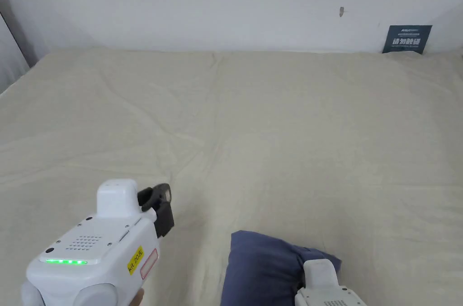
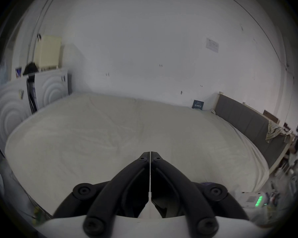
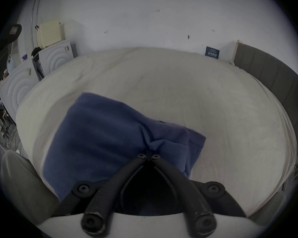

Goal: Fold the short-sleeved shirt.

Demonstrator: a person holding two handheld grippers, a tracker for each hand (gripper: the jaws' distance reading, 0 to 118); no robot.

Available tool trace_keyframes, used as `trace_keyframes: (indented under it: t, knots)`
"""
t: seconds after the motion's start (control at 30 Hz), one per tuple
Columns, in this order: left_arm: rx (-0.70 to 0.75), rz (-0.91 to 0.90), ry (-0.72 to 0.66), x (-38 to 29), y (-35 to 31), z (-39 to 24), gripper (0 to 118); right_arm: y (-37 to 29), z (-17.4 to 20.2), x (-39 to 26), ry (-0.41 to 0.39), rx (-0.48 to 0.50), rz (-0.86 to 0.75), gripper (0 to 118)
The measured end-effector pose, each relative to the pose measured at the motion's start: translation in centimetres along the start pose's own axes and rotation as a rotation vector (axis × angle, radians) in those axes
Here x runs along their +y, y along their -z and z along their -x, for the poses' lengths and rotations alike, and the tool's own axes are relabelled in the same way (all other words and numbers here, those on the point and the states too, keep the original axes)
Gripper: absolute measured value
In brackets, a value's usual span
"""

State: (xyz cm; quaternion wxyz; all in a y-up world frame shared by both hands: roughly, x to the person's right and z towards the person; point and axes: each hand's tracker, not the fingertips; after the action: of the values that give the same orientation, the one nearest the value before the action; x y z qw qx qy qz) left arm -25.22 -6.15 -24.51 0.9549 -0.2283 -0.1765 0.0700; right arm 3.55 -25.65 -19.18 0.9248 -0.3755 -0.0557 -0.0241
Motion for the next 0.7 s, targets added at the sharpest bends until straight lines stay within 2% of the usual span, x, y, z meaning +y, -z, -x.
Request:
trace_keyframes:
  t: [0.07, 0.13, 0.17, 0.23, 0.27, 0.3, 0.5, 0.57, 0.63, 0.7]
  knots:
    - [-0.028, 0.067, -0.041, -1.0, 0.9, 0.1, 1, 0.1, -0.1, -0.4, 0.002, 0.0, -0.031, 0]
    - [-0.064, 0.159, -0.076, -2.2, 2.2, 0.1, 7, 0.2, -0.2, -0.5, -0.01, 0.0, -0.036, 0]
    - [-0.075, 0.209, -0.097, -2.9, 3.0, 0.1, 20, 0.1, -0.3, -0.8, -0.014, 0.001, -0.043, 0]
    - [-0.114, 0.33, -0.114, -4.3, 4.5, -0.3, 73, 0.1, -0.6, -0.8, -0.006, 0.011, -0.047, 0]
    - [-0.134, 0.382, -0.124, -5.1, 5.4, -0.4, 95, 0.1, -0.8, -0.7, 0.006, 0.018, -0.045, 0]
    - [-0.159, 0.424, -0.13, -5.9, 6.3, -0.5, 111, -0.1, -0.8, -0.6, 0.012, 0.022, -0.043, 0]
    - [-0.226, 0.657, -0.245, -9.4, 12.4, -0.4, 113, -0.2, -0.9, -0.6, -0.005, 0.035, -0.04, 0]
    - [-0.258, 0.719, -0.254, -10.2, 14.2, -0.4, 108, -0.3, -1.0, -0.6, -0.007, 0.04, -0.04, 0]
    - [-0.294, 0.765, -0.263, -10.8, 15.1, -0.6, 85, -0.3, -1.0, -0.7, 0.001, 0.042, -0.04, 0]
    - [-0.33, 0.793, -0.292, -11.3, 15.6, -0.8, 54, -0.3, -1.0, -0.6, -0.001, 0.046, -0.04, 0]
